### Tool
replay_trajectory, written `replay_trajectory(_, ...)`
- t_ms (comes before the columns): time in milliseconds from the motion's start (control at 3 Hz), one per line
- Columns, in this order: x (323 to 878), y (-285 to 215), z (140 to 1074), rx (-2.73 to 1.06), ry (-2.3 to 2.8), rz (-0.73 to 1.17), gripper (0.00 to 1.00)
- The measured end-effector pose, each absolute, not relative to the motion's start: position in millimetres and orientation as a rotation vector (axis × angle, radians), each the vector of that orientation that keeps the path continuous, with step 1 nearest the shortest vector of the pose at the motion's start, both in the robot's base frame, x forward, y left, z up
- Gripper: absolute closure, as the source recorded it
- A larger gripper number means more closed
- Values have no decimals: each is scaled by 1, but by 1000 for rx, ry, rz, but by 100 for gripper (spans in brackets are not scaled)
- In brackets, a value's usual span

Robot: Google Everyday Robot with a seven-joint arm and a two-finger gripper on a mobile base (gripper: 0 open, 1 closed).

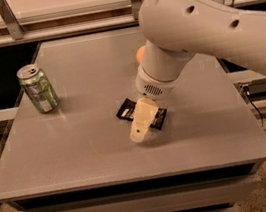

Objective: Pick rxbar chocolate

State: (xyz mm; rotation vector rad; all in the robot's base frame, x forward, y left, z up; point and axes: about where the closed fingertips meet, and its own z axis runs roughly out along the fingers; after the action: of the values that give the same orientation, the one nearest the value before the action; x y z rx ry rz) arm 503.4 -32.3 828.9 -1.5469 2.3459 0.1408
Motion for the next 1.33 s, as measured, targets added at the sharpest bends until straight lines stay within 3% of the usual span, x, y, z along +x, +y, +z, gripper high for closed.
replay_trajectory(667, 508, -23, 815, -1570, 2323, 145, 0)
replay_trajectory(1333, 507, -24, 813, -1588, 2318, 153, 39)
